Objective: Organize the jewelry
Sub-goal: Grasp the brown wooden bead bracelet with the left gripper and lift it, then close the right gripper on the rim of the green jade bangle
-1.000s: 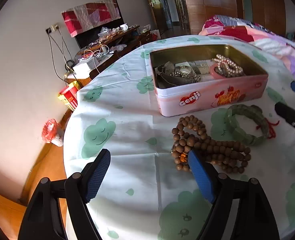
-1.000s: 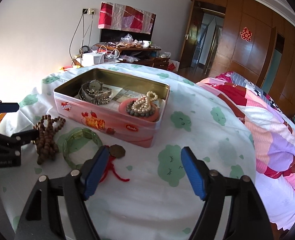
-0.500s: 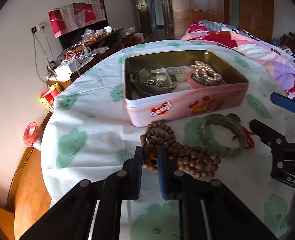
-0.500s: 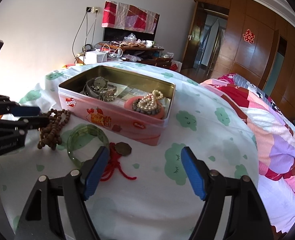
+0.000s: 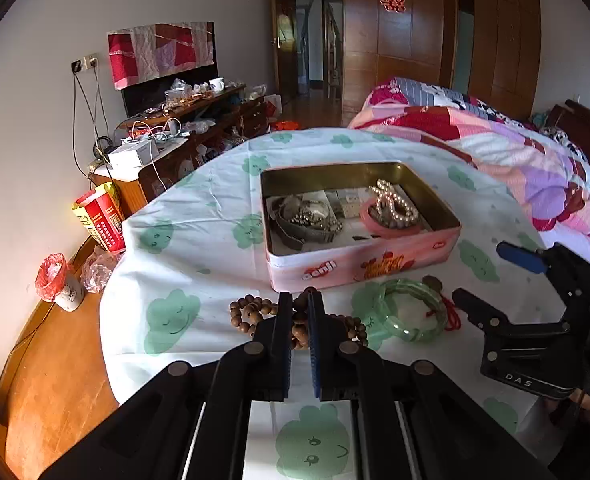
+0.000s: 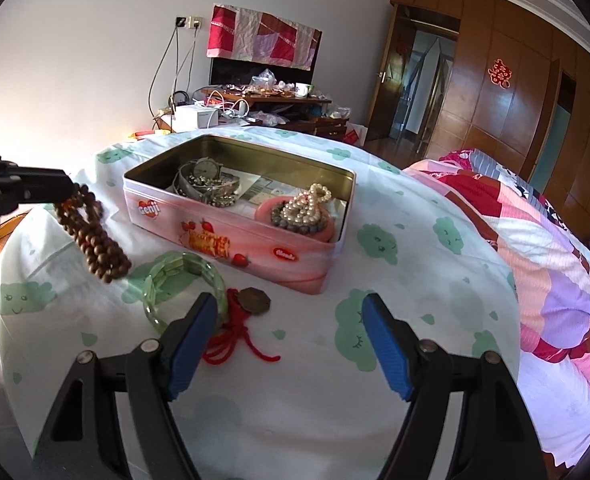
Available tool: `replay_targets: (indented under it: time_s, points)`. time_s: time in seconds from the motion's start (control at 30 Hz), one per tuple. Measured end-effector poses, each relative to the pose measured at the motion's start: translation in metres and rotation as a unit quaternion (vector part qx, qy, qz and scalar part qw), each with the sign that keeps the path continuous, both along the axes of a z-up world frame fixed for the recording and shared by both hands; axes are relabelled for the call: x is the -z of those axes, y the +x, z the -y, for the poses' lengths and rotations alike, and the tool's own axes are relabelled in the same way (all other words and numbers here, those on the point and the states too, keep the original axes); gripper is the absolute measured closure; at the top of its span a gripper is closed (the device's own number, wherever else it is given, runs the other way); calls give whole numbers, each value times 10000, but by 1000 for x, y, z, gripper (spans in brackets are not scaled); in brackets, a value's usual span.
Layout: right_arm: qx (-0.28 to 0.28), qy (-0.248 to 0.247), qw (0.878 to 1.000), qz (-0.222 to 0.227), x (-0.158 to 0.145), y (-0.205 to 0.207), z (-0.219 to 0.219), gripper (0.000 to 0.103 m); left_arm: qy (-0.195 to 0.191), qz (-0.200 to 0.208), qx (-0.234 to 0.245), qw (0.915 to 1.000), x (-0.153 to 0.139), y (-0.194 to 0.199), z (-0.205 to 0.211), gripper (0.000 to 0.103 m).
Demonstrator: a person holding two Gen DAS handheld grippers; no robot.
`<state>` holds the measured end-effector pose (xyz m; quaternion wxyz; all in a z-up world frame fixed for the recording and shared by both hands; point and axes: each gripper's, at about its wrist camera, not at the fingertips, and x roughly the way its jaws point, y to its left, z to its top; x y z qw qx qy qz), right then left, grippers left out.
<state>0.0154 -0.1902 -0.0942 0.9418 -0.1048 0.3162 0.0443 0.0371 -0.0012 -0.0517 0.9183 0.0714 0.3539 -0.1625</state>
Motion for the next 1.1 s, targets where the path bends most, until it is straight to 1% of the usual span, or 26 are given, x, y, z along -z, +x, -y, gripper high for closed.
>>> replay_targets:
  time_s: [0.13,0.23,0.27,0.37,0.43,0.47,0.5,0.57,0.6,0.73,0.8,0.87,0.93,1.03,1.07,1.1]
  points:
    - [-24,53,10000,-11,-1,0,-1,26,-124,223,-33,9997,-19,-5,-7,97]
    - [-130,149,9998,-64,-3,1,-4,26,-106,389,-144,9991,-31,-4,-14,97]
    - [-154,167,9997,-49,-4,1,-5,26,-56,441,-215,9988,-32,-3,-17,97]
    - [-274,196,9994,-52,-7,3,-9,26,16,433,-390,9983,-28,3,-24,97]
    - [-301,194,9993,-90,-7,7,-12,26,170,475,-540,9973,-22,6,-27,97]
    - [-309,182,9993,-114,-7,8,-13,30,204,475,-593,9969,-18,8,-30,97]
    - [-331,173,9992,-148,-6,11,-14,37,233,463,-643,9966,-14,11,-32,97]
    - [-404,157,9987,-253,-5,15,-19,46,245,364,-730,9964,-6,16,-37,97]
    - [-434,158,9985,-297,-4,16,-20,49,191,278,-765,9965,0,20,-41,97]
    - [-545,38,9972,-517,3,24,-28,55,175,134,-851,9961,16,26,-46,96]
    - [-575,-37,9962,-649,7,27,-30,67,144,54,-863,9962,22,28,-48,96]
    - [-633,-18,9950,-768,9,30,-31,68,109,-14,-842,9964,27,29,-48,96]
    - [-642,5,9931,-977,13,34,-31,70,90,-76,-810,9966,30,29,-47,96]
    - [-785,45,9904,-1139,15,37,-31,80,91,-103,-779,9969,34,28,-45,96]
    - [-804,32,9900,-1160,17,36,-33,90,86,-102,-778,9969,34,28,-45,96]
    - [-799,28,9900,-1160,17,36,-33,92,78,-93,-777,9969,33,27,-45,96]
